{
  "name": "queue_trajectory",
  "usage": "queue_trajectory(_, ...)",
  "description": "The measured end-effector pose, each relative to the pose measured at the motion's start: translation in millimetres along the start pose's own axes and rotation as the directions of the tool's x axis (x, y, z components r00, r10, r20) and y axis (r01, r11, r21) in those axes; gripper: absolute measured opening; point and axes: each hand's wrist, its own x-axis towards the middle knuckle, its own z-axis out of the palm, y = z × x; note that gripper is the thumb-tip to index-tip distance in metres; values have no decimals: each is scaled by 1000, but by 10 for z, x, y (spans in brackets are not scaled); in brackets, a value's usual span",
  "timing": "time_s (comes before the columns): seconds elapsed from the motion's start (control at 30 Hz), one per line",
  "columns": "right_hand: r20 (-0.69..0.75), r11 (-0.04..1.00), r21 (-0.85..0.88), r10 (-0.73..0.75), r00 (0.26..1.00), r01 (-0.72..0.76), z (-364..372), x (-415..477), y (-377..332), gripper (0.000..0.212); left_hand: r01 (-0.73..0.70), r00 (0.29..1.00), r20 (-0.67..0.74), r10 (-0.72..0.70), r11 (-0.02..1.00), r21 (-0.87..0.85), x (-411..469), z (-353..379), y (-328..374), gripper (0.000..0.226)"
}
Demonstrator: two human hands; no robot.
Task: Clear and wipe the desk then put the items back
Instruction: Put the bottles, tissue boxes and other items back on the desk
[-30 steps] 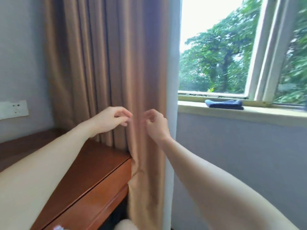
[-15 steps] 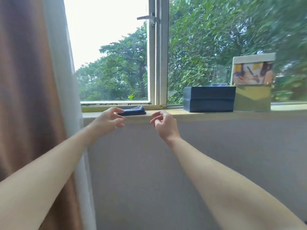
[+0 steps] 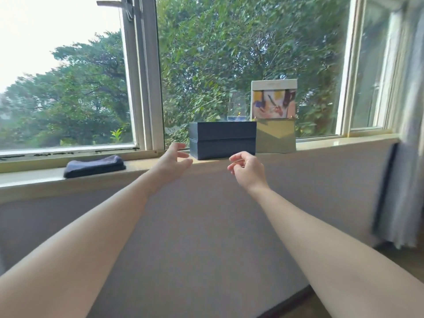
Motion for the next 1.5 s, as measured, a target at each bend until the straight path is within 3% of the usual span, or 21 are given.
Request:
queue_trajectory(0.17,-17,999,-11,32,999,-32,-109,445,97,26,-13,1000,-16,13,1000,14,435,223,17,50)
queue_trajectory(0.33,-67,987,-12,159,985,-161,-163,1096,309,21,-13,999,-47,12,1000,-7,933,381,-57,53)
queue_trajectory(0.73,-27,941,-70,329,944,-330,-88,2009,669,75,45,999,4,-45,999,23,1695,391,-355,67)
queue_trajectory(0.97,14,935,56,349,937,-349,-48,2255,721,82,86,991,107,-86,996,7,1867,354,-417,73)
queue_trajectory(1.07,16,936,125,328,944,-328,-85,2286,710,69,72,997,-2,-73,994,-87,1897,358,-362,45)
queue_trajectory(1.2,22,941,175,290,957,-289,-82,2250,674,43,57,979,-185,-87,986,-159,1810,302,-355,47)
queue_trajectory(1.37,46,911,302,280,959,-281,15,2064,575,74,30,963,-253,-96,967,-253,1568,150,-372,42)
queue_trajectory(1.5,22,907,336,262,965,-254,128,1874,475,65,3,951,-296,-91,958,-286,1304,-63,-430,36)
